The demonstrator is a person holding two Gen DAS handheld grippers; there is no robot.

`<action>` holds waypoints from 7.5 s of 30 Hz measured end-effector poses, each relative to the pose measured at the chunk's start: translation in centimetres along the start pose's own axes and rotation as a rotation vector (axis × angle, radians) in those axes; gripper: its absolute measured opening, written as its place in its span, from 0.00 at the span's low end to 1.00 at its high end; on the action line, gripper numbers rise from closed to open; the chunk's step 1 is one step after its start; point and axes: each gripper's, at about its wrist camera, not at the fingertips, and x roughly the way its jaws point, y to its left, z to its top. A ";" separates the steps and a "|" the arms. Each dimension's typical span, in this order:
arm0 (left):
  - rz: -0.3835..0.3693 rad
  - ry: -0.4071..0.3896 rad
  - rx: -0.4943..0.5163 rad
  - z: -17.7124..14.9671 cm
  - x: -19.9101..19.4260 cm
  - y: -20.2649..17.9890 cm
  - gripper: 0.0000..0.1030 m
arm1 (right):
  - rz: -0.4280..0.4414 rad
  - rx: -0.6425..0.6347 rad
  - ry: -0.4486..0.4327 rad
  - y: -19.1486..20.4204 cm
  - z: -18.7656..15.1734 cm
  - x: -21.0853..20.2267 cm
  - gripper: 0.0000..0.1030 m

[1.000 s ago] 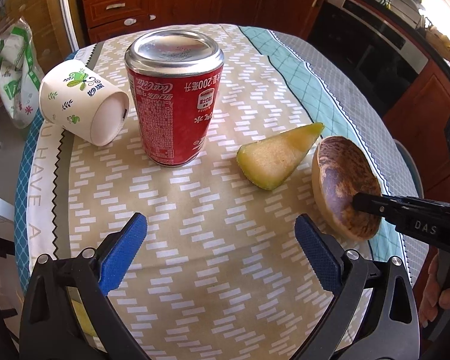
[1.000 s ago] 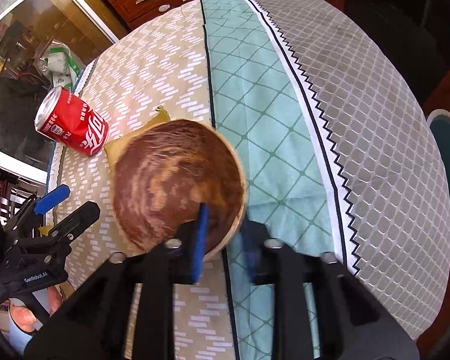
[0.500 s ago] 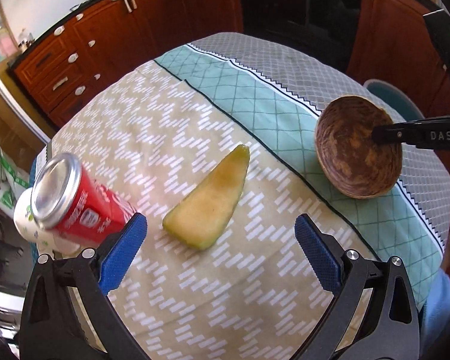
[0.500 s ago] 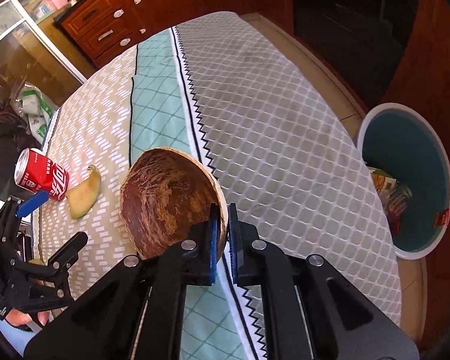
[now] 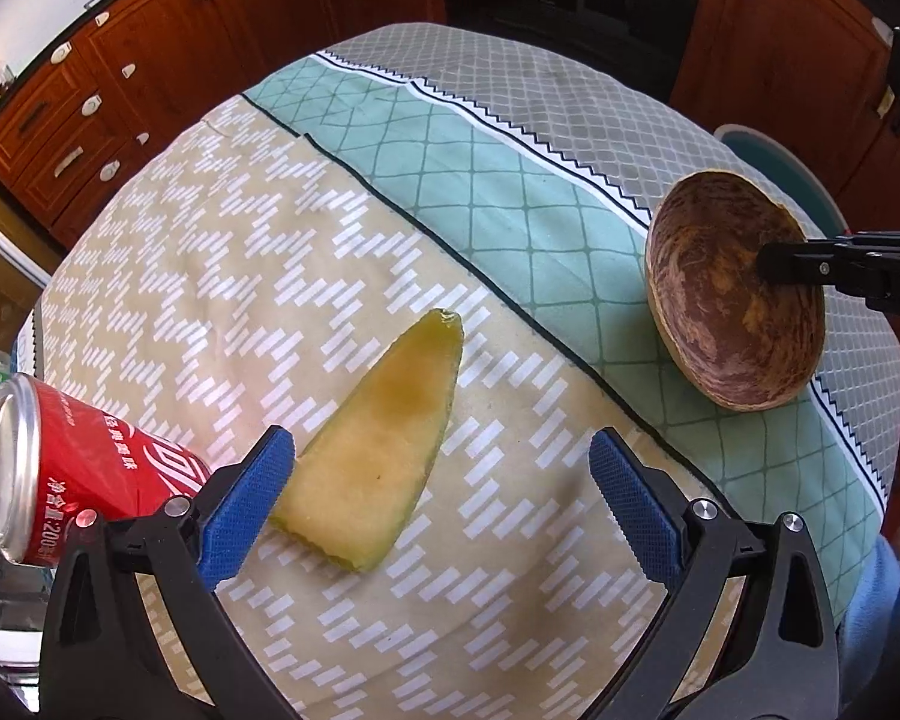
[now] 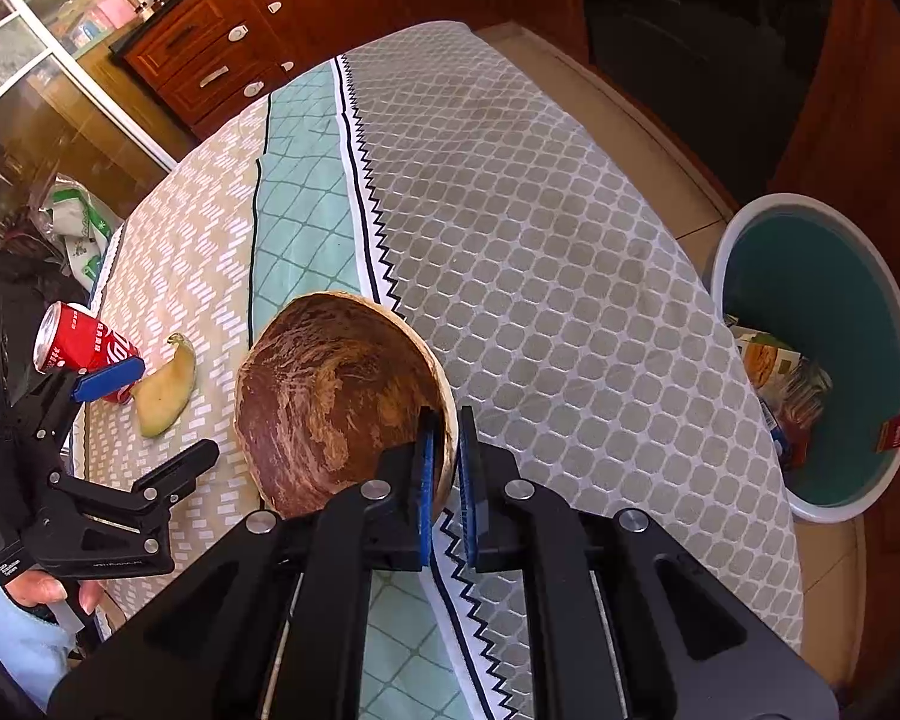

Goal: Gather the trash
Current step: 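Lift the bowl with the right tool while the left tool approaches the melon rind, then grasp the melon rind with the left tool, then carry the melon rind and wooden bowl over the bin and release both, then move both open tools back over the table, then grasp the white paper cup with the left tool while the right tool grasps the red can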

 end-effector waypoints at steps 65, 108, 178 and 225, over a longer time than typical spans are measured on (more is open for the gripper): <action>-0.120 0.116 -0.460 4.5 2.1 2.6 0.73 | 0.120 0.056 0.016 -4.2 -0.2 0.5 0.11; -0.095 -0.060 -0.098 6.6 -6.1 -15.1 0.41 | 0.063 0.251 -0.301 -18.1 -0.7 -12.7 0.07; -0.139 -0.027 -0.032 12.8 -4.6 -21.8 0.87 | -0.114 0.410 -0.134 -27.4 -1.6 -8.5 0.80; 0.083 -0.052 -0.704 -14.0 -12.0 19.8 0.88 | 0.125 -0.456 0.085 27.9 3.1 1.1 0.82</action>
